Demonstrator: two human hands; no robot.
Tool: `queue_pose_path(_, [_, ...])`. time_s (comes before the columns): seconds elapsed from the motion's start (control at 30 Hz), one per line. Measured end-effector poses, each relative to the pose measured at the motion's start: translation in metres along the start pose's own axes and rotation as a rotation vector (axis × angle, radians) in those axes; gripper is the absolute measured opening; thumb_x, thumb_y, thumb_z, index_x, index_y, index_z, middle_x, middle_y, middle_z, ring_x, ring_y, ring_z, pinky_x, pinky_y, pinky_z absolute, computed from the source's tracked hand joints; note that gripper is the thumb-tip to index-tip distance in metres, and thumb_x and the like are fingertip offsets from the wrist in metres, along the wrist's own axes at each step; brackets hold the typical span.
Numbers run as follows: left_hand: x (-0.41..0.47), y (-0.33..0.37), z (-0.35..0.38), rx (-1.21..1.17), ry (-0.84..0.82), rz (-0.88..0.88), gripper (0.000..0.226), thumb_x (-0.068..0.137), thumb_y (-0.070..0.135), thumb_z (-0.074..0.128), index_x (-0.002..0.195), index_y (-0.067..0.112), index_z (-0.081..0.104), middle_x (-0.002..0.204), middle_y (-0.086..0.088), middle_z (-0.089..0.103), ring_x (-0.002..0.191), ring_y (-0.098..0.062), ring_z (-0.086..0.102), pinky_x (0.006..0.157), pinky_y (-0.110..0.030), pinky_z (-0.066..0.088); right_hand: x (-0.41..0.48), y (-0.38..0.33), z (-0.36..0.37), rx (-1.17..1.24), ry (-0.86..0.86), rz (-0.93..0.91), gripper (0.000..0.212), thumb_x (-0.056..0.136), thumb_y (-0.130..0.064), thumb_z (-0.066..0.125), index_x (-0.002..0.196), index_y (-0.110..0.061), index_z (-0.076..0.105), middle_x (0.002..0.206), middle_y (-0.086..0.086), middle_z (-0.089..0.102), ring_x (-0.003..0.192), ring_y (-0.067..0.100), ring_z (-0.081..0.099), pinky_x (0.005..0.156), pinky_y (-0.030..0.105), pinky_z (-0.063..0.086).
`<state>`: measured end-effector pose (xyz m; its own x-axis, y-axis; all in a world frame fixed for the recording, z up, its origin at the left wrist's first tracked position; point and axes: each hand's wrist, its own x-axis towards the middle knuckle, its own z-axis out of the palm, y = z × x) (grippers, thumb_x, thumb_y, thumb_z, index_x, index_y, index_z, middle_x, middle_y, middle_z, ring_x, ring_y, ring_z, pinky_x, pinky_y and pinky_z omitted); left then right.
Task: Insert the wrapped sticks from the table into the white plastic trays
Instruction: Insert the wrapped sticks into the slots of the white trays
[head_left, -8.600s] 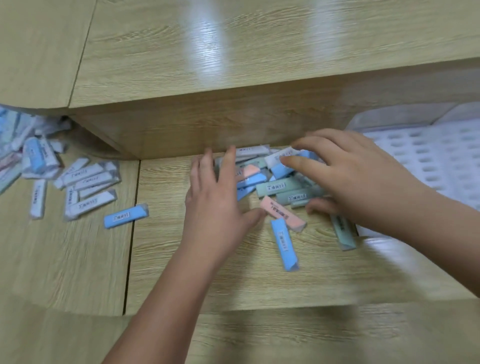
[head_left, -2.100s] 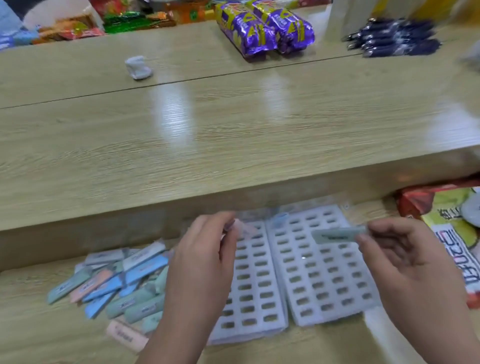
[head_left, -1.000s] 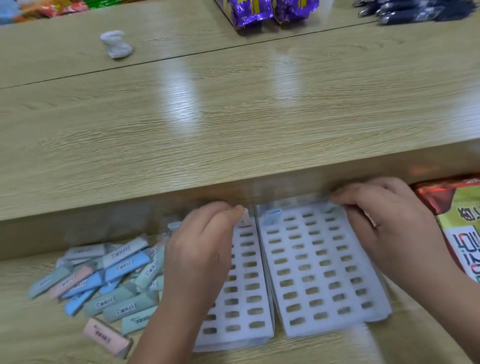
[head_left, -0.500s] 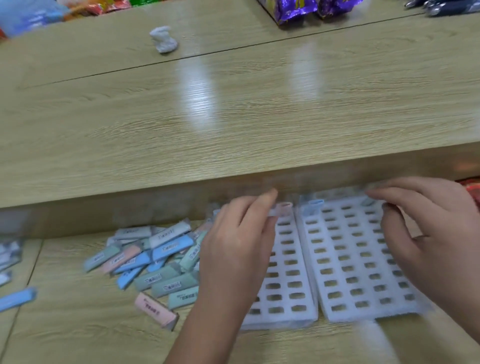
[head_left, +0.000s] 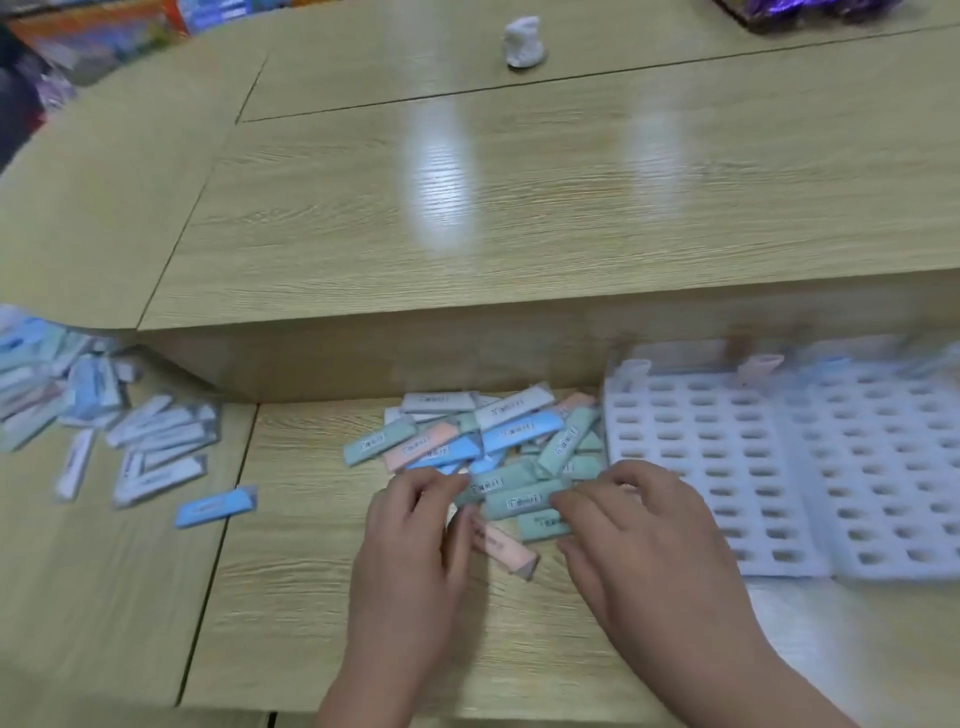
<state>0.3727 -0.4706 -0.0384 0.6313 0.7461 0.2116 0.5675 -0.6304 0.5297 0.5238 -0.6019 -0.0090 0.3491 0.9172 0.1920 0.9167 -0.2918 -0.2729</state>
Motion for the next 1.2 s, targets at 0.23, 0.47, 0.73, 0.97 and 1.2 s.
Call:
queue_pose_path(0.23, [0.015, -0.001, 0.009, 0.065, -0.108, 0.149, 0.029, 0.083, 0.037, 0.068, 0.110, 0.029, 0.070, 0.110, 0.002, 0.055, 0.098, -0.017, 0.049, 0.058, -0.030, 0.049, 0.004, -0.014, 0.016, -0.351, -0.019, 0.083, 0.018, 0.069, -0.014, 0.078, 0.083, -0.009, 0.069, 0.105, 0.011, 0.068, 0.129, 0.040, 0.050, 0.112, 0.062, 0.026])
queue_pose_path(0.47, [0.022, 0.003, 0.014, 0.052, -0.194, 0.156, 0.027, 0.075, 0.043, 0.077, 0.095, 0.026, 0.069, 0.120, -0.001, 0.052, 0.106, -0.020, 0.046, 0.068, -0.030, 0.048, 0.008, -0.010, 0.013, -0.417, -0.047, 0.029, 0.022, 0.064, -0.019, 0.086, 0.077, -0.014, 0.069, 0.084, 0.005, 0.066, 0.128, 0.042, 0.052, 0.110, 0.067, 0.024])
queue_pose_path(0.73, [0.029, 0.018, 0.013, 0.126, -0.171, 0.077, 0.019, 0.076, 0.033, 0.080, 0.091, 0.024, 0.073, 0.121, -0.002, 0.051, 0.109, -0.021, 0.045, 0.082, -0.036, 0.050, 0.008, -0.002, 0.011, -0.343, -0.065, -0.027, 0.023, 0.062, -0.023, 0.088, 0.077, -0.019, 0.070, 0.103, 0.009, 0.065, 0.131, 0.044, 0.048, 0.111, 0.069, 0.021])
queue_pose_path(0.97, [0.034, 0.005, -0.019, -0.345, -0.155, -0.257, 0.012, 0.084, 0.028, 0.074, 0.082, 0.037, 0.067, 0.081, 0.020, 0.059, 0.076, -0.004, 0.055, 0.065, -0.015, 0.040, 0.012, 0.011, -0.017, -0.100, -0.041, -0.149, 0.029, 0.068, -0.042, 0.083, 0.089, -0.026, 0.069, 0.124, 0.003, 0.063, 0.140, 0.040, 0.037, 0.111, 0.059, 0.032])
queue_pose_path(1.2, [0.046, 0.050, -0.023, -0.663, -0.239, -0.270, 0.022, 0.090, 0.019, 0.070, 0.097, 0.040, 0.066, 0.084, 0.011, 0.065, 0.072, -0.015, 0.061, 0.069, -0.036, 0.052, 0.005, 0.045, -0.069, 0.221, -0.047, -0.014, 0.024, 0.075, -0.035, 0.084, 0.093, -0.035, 0.067, 0.090, -0.019, 0.064, 0.083, 0.005, 0.066, 0.058, 0.024, 0.052])
